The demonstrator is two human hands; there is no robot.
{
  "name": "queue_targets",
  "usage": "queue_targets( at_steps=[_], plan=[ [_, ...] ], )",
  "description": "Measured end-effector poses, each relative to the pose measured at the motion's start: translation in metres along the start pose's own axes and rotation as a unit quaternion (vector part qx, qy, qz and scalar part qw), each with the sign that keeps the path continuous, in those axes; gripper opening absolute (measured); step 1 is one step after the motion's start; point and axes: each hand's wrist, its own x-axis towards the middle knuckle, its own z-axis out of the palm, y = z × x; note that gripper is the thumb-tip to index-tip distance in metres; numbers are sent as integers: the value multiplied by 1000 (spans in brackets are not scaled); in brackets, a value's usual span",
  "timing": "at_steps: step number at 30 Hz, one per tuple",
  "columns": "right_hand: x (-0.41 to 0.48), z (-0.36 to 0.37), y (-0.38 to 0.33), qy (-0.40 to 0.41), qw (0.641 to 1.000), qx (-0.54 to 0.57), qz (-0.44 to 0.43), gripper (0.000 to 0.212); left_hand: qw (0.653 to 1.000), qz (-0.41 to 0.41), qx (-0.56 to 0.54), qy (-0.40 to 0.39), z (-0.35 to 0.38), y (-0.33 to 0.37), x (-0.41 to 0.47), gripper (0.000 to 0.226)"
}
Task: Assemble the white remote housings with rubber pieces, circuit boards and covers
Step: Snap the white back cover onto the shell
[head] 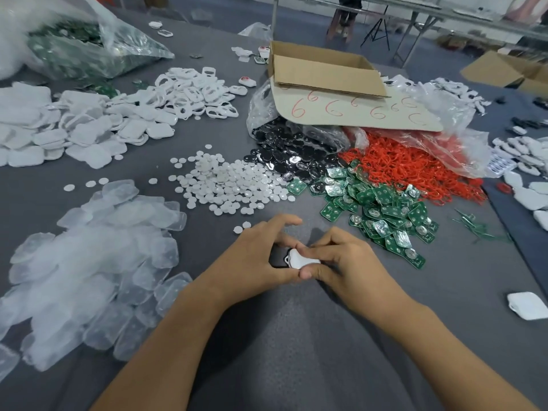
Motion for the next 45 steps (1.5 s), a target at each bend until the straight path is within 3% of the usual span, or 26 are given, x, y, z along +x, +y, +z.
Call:
queue_targets(
  at_steps=[3,9,15,18,20,23,28,38,42,45],
  plan=[
    [-1,1,1,11,1000,-12,-21,24,1000,-13,-7,-8,-2,-1,0,75],
    [6,5,-4,23,998,-29,44,21,1000,5,5,-15,-4,4,-1,57],
    [27,-6,-4,-56,978,76,188,20,999,-9,51,-7,-1,10,5,37],
    [30,-7,-7,-75,967,92,224,29,997,-4,70,-19,-3,12,9,22],
    [19,-1,-9,-27,962,158,223,31,999,18,48,-7,-4,11,8,17],
    [-7,18,-12,120,935,268,198,28,999,41,-32,10,-2,12,3,22],
    [-11,37,-17,261,862,386,197,36,979,25,-184,86,12,19,6,24],
    [-6,44,-22,284,810,469,210,34,975,-15,-144,168,30,23,3,27],
    [-6,43,-20,277,812,471,203,31,967,-29,-176,180,31,24,3,28],
    [-7,44,-19,317,790,484,204,30,961,-34,-202,188,33,26,7,25]
  ],
)
